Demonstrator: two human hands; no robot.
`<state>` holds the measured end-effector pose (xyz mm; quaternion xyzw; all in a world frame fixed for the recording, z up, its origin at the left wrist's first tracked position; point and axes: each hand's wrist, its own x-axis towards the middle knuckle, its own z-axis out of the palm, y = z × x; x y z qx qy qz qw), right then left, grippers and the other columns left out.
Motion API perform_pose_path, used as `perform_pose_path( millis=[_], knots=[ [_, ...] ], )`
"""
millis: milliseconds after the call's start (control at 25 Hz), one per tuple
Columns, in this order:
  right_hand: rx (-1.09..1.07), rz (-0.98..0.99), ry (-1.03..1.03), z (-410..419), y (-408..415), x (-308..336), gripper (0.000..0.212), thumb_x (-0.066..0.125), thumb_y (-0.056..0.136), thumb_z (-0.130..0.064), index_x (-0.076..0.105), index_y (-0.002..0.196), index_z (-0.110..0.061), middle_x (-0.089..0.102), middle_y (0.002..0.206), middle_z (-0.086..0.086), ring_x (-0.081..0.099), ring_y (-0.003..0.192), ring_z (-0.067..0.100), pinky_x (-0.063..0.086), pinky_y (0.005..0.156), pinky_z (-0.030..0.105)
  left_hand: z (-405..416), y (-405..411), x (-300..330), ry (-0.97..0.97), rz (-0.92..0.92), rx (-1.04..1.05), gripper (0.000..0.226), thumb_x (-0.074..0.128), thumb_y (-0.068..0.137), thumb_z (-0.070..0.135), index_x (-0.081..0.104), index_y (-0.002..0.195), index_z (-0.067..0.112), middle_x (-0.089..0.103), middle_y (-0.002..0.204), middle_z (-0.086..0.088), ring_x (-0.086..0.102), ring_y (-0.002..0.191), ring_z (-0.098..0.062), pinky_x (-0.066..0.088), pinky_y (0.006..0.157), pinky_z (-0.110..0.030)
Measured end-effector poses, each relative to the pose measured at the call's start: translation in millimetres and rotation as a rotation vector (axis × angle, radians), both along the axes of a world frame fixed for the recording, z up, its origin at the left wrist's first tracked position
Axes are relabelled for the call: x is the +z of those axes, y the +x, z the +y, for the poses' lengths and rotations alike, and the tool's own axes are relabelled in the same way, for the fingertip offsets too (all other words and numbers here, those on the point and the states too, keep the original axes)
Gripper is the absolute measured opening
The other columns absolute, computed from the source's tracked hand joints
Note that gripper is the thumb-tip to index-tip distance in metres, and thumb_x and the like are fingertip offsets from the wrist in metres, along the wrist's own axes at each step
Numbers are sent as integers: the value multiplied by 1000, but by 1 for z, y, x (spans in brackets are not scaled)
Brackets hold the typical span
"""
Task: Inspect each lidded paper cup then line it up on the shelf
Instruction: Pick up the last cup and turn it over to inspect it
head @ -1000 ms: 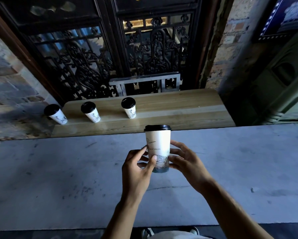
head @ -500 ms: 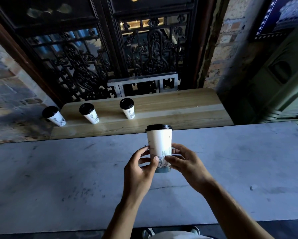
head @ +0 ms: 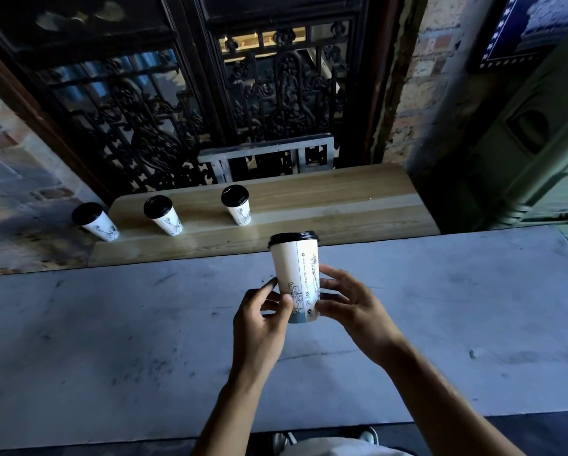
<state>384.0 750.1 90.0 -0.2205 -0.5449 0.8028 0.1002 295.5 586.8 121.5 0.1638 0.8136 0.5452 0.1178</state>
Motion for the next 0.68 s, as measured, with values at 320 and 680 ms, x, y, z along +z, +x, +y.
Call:
perform_pose_path(
  millis=[320,680],
  knots=[
    [-20,-69,87,21,10,2,52,76,78,3,72,121,-27,76,113,0,75,103,16,60,81,26,24,5,-13,-16,-59,-58,29,72,90,24,68,119,28,76,99,15,70,91,1,58,79,-25],
    [33,-162,246,68,-4,-18,63,77,80,4,59,130,-29,73,115,12,72,111,24,63,92,44,69,-10,-32,-68,-110,-115,32,74,88,16,67,118,25,76,103,16,72,93,3,57,79,-18]
  ],
)
